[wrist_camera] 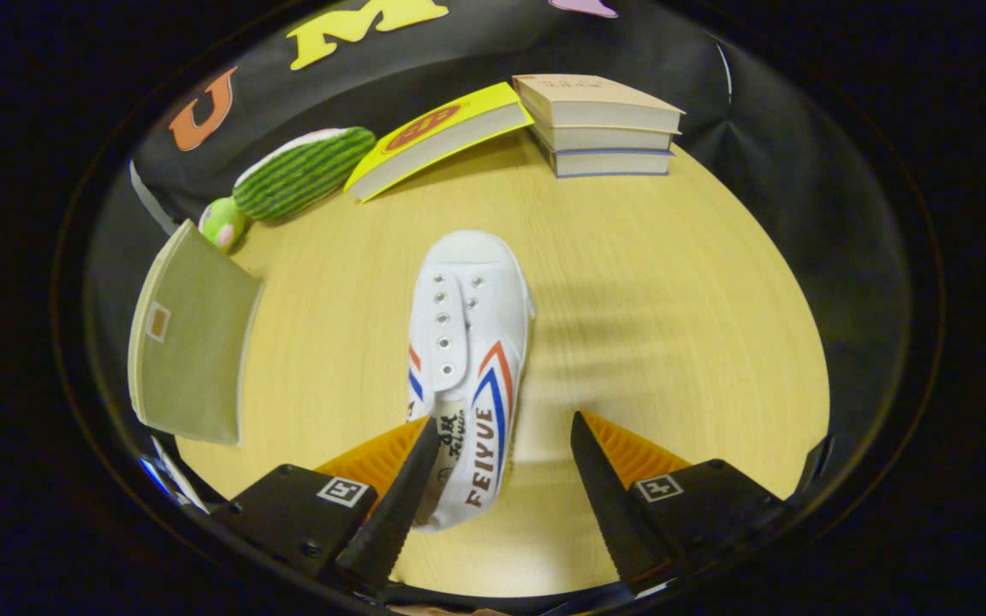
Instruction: Open the storage box then place both shoes into the box .Put the left shoe in first, then the right shoe, with the right side of both shoes facing outward in a uniform manner.
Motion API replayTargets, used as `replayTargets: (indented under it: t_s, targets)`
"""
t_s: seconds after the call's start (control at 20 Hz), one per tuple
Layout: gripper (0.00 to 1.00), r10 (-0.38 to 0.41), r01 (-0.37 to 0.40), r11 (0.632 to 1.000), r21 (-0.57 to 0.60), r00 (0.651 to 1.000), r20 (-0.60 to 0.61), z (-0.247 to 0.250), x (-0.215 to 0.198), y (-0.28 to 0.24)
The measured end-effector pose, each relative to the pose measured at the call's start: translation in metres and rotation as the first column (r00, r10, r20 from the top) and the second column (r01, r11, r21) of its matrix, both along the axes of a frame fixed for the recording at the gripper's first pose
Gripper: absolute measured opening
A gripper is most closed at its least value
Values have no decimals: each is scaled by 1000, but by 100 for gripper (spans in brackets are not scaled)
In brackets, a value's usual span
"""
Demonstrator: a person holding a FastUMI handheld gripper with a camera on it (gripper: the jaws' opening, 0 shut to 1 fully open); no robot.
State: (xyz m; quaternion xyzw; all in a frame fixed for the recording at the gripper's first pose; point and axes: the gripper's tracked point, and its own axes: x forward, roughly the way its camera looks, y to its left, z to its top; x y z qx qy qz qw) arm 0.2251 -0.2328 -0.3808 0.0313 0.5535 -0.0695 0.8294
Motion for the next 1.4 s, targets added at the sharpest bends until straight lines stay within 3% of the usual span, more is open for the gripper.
replayTargets:
  t_s: [0.1,0.25,0.3,0.4,0.55,0.65,1.0,1.4]
  targets:
    - [74,12,-10,999,30,997,-76,-12,-8,13]
    - [49,61,-60,998,22,994,-90,-15,-3,22]
    - [46,56,-56,998,7,994,-99,-16,-2,22]
    - [41,-27,29,1000,13,994,-109,-14,-3,21]
    - [19,-60,64,997,41,994,-89,-6,1,13]
    - [9,-116,124,985,122,991,-74,-6,0,14]
    - [6,-179,187,943,277,982,-54,5,2,24]
    - [6,-135,119,955,272,990,40,67,-9,58]
